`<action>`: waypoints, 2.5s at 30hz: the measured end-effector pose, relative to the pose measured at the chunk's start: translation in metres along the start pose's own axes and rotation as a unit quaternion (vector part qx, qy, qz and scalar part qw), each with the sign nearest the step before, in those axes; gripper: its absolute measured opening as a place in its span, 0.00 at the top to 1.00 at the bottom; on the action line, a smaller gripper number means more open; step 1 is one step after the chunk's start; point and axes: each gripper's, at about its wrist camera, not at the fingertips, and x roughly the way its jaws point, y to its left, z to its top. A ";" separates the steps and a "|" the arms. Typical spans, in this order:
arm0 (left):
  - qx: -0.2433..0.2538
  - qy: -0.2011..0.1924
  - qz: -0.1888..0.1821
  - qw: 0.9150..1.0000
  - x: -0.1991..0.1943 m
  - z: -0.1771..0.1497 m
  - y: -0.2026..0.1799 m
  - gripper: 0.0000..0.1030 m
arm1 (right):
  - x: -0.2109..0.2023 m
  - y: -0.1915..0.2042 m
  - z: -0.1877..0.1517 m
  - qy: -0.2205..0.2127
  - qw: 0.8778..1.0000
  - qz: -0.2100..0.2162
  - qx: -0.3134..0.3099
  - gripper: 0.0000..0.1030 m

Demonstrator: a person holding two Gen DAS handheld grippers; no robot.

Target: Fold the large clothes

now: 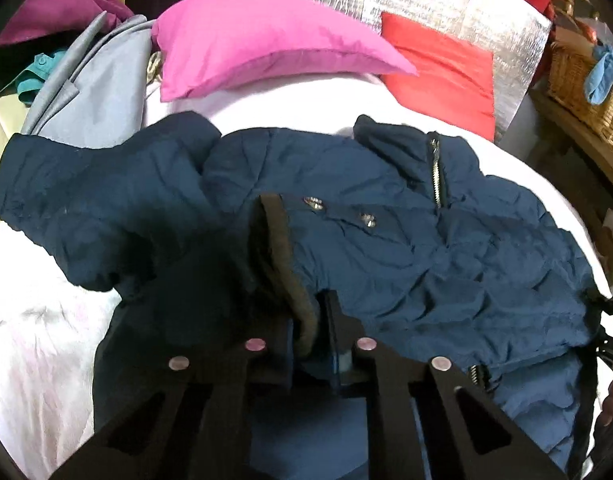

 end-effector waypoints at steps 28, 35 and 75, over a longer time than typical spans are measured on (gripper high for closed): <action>0.048 0.034 0.082 0.995 -0.005 0.000 0.003 0.85 | -0.032 0.068 -0.021 -0.038 0.986 0.012 -0.159 0.63; 0.057 0.043 0.073 0.995 -0.007 -0.001 0.005 0.84 | 0.008 0.062 -0.025 0.031 0.989 -0.040 -0.138 0.67; 0.090 -0.007 0.075 0.993 -0.029 -0.008 -0.013 0.51 | -0.003 0.135 -0.085 0.029 0.971 0.001 -0.238 0.63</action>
